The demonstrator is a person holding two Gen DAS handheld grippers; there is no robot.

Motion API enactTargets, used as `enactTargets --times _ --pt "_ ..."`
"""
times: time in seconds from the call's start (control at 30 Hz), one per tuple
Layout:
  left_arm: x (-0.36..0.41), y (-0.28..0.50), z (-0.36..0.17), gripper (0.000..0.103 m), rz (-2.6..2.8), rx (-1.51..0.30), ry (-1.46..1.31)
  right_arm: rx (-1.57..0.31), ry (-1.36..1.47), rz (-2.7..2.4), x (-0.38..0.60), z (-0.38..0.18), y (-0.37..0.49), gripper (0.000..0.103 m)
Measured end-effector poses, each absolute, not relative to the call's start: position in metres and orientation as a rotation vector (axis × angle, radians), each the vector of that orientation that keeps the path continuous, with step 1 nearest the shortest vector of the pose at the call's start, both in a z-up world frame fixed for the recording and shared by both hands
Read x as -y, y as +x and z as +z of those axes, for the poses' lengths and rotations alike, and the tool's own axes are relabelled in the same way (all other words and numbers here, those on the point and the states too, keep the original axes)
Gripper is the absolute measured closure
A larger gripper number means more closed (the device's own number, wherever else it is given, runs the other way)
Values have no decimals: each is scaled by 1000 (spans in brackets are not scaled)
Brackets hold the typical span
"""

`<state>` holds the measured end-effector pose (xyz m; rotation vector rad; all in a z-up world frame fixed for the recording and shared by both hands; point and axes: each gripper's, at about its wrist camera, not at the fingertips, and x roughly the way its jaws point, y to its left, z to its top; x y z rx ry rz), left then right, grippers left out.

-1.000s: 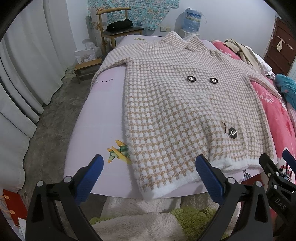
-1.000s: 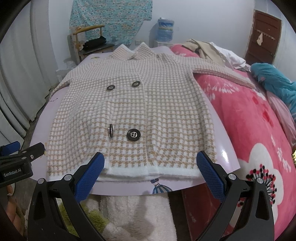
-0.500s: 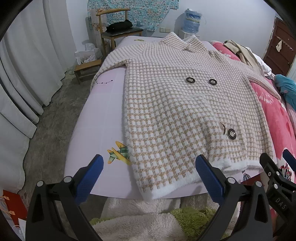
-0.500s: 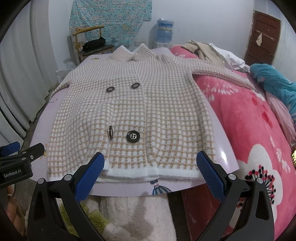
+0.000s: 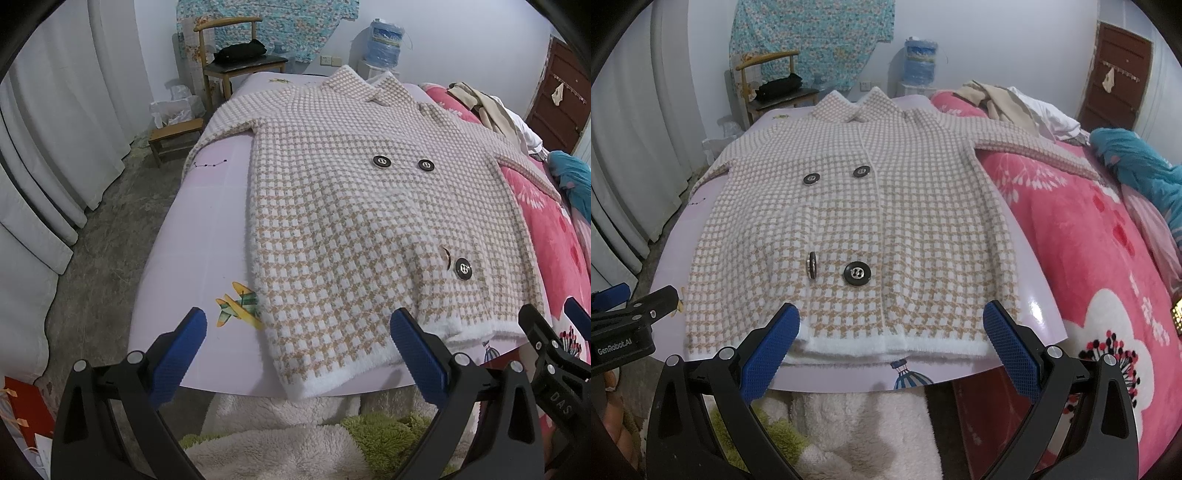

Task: Fold large clothes

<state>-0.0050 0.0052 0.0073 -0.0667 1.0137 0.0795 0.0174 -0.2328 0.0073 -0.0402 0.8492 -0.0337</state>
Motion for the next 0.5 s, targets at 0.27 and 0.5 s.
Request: enactTargets --times 0.27,0.5 --pt "-6 -4 6 5 79 -1016 -68 -858 -53 -44 231 5 17 8" --pt "-6 -4 5 5 81 -1022 -67 -862 -61 -47 232 2 17 8"
